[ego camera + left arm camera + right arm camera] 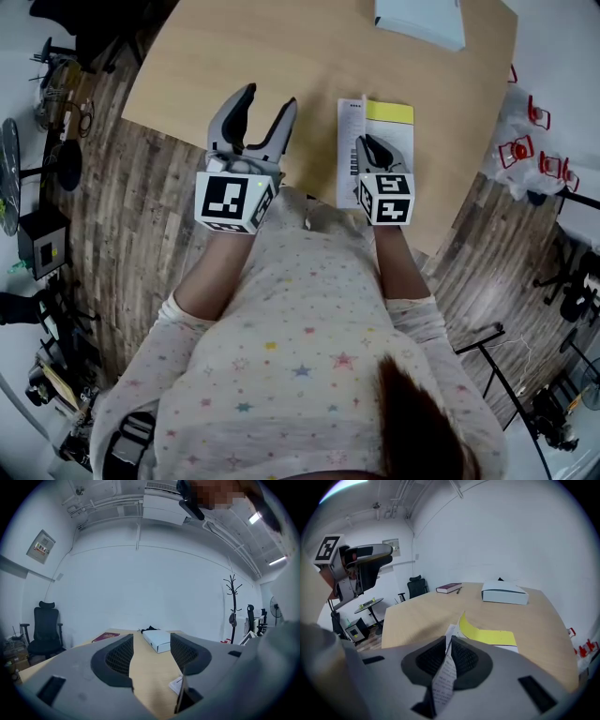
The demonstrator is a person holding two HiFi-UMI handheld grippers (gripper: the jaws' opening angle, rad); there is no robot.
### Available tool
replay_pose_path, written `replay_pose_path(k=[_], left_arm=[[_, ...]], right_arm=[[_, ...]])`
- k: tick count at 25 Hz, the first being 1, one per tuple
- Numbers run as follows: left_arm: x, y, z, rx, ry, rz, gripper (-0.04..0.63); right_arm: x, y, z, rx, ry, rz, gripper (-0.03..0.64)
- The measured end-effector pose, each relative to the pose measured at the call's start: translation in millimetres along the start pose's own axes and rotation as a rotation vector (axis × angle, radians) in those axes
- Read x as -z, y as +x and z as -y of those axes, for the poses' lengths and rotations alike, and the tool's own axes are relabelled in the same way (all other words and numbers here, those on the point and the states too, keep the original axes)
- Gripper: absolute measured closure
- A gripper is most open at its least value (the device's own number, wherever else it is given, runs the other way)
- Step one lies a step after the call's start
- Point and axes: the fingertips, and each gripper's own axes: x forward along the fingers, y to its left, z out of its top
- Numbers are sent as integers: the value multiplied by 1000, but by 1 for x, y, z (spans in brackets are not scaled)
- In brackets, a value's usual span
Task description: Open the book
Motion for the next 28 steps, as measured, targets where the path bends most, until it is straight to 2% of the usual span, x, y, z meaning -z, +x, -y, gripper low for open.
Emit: replay_pose_path(k=[14,28], left_arm=[[-9,1,9,-28,18,23,359],[-10,18,28,-13,21,31,359]], right_arm=[[-10,-17,13,-62,59,62,581],[-16,-35,36,-106,117,102,581]])
